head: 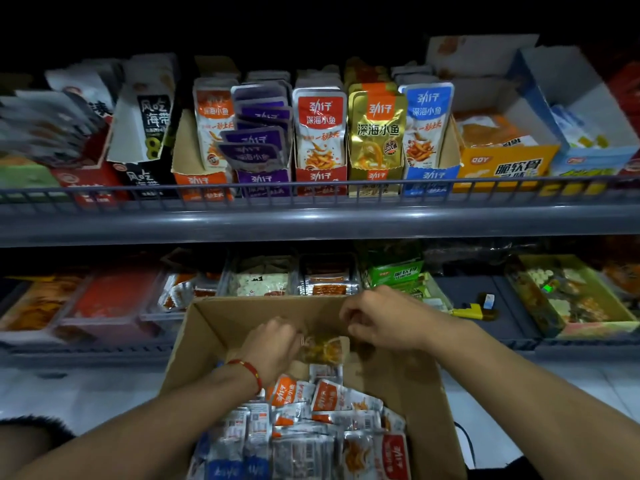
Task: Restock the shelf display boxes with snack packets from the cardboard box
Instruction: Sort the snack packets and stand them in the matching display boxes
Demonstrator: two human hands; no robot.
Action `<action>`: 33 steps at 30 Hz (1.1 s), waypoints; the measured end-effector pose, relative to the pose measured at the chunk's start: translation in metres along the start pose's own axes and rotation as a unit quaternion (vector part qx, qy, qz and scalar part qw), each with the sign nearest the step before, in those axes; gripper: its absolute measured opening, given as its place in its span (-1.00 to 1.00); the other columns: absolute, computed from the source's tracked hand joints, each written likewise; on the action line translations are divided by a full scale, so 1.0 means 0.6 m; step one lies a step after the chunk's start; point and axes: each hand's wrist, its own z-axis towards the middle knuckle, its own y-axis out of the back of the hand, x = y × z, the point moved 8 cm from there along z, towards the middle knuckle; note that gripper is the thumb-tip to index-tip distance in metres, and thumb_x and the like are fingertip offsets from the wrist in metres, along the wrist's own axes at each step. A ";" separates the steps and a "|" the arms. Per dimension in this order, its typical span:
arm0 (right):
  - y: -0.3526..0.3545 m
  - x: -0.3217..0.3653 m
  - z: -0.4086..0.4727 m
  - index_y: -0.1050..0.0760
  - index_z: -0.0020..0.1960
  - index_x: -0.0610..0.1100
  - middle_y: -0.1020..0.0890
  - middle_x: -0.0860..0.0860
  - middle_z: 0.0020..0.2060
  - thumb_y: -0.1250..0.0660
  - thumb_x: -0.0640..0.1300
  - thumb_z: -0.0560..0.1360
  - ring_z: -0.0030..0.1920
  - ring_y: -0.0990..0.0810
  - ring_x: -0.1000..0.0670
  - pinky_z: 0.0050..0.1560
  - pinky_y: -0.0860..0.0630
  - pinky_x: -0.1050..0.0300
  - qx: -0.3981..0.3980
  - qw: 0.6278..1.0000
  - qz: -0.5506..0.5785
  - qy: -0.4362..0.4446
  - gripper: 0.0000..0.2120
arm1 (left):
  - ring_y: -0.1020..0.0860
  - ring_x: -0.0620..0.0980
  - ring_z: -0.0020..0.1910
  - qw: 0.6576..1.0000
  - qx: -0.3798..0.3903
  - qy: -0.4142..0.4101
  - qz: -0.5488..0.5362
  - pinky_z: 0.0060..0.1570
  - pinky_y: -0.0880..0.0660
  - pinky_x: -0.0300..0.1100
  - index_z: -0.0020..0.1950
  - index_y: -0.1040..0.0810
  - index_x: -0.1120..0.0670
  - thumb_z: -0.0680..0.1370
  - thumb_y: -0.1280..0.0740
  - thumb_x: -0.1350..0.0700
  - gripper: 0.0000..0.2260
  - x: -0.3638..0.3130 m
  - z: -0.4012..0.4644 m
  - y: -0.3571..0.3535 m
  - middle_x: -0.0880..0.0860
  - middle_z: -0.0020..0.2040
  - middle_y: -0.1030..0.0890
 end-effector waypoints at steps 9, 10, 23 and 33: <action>0.036 0.004 -0.015 -0.61 0.09 0.02 -0.65 0.12 -0.15 -0.48 0.06 0.52 -0.16 -0.60 0.12 -0.18 -0.51 0.19 -0.087 0.979 0.163 -0.089 -0.80 | -0.63 -0.14 -0.10 0.896 -0.165 0.035 -0.411 -0.07 -0.60 -0.24 0.12 -0.61 0.01 0.47 -0.52 0.02 -0.74 -0.026 -0.040 0.211 -0.03 -0.06 -0.67; 0.042 0.000 -0.022 -0.62 0.00 0.01 -0.67 0.10 -0.23 -0.50 0.03 0.50 -0.23 -0.61 0.14 -0.24 -0.49 0.23 -0.108 0.960 0.234 -0.106 -0.85 | -0.66 -0.06 -0.08 0.857 -0.144 0.079 -0.489 -0.06 -0.64 -0.14 0.16 -0.59 0.06 0.42 -0.55 0.02 -0.64 -0.021 -0.043 0.202 0.05 -0.02 -0.68; 0.061 0.064 -0.065 -0.69 0.00 -0.17 -0.76 0.00 -0.10 -0.47 -0.01 0.43 -0.07 -0.72 0.05 -0.08 -0.60 0.26 -0.114 0.877 0.467 -0.028 -0.74 | -0.70 0.01 -0.05 0.716 -0.035 0.106 -0.689 -0.08 -0.59 -0.07 0.06 -0.59 0.18 0.64 -0.31 0.13 -0.86 -0.076 -0.059 0.190 0.13 -0.02 -0.73; 0.130 0.040 -0.078 -0.66 0.12 -0.02 -0.74 0.07 -0.03 -0.46 -0.18 0.52 0.01 -0.71 0.07 0.01 -0.66 0.13 -0.259 0.891 0.374 0.005 -0.80 | -0.68 -0.13 -0.12 0.880 -0.131 -0.014 -0.457 -0.02 -0.65 0.03 -0.07 -0.64 -0.01 0.56 -0.42 0.00 -0.91 -0.093 -0.066 0.232 -0.05 -0.15 -0.71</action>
